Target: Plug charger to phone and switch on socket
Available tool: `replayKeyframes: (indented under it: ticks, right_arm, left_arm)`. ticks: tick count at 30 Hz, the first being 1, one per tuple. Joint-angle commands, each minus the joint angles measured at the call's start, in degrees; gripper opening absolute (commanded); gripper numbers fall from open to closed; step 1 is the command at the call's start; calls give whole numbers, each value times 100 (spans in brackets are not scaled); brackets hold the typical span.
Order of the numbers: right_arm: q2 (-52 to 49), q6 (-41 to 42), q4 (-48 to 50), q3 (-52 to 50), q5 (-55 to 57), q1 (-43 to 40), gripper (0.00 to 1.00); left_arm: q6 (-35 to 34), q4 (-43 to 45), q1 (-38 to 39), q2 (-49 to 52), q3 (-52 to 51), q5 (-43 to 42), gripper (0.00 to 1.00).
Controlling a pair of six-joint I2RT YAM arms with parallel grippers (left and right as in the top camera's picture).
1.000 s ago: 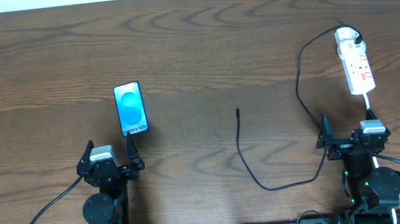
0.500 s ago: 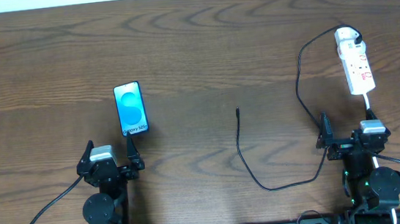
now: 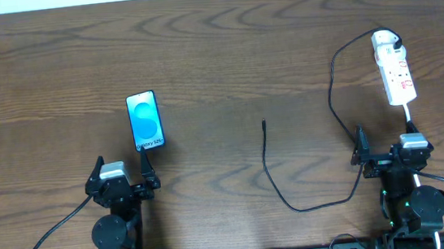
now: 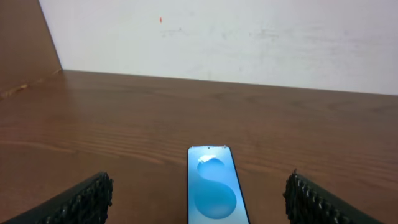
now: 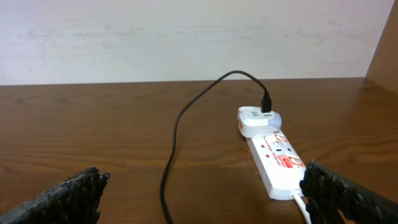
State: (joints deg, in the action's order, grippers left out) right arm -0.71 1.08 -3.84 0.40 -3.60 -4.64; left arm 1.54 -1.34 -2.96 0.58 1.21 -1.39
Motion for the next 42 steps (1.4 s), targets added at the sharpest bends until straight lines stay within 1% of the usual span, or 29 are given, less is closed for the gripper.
replayKeyframes:
  ticks: [1,5,21,28,31,34,36,42]
  right_arm:
    - [33,59,-26,-9,46,9,99]
    - [33,59,-26,-9,46,9,99]
    - [33,59,-26,-9,46,9,99]
    - [33,59,-26,-9,46,9,99]
    - [33,59,-26,-9,46,9,99]
    - [33,59,-26,-9,46,9,99]
    - [33,59,-26,-9,46,9,99]
    - [33,59,-26,-9,46,9,99]
  left_arm:
    - [35,33,-28,-35,-98,52,88]
    - [35,-271,-28,-22,-98,50,88]
    - [33,-105,-28,2,-52,48,88]
    - [13,-76,-28,4,358,28,88]
    - [17,-76,-28,87,686,26,88]
    - [15,-114,-28,411,1040,28,88]
    - [13,-216,-28,852,1399,31,88]
    - [13,-708,-28,2621,2833,28,88]
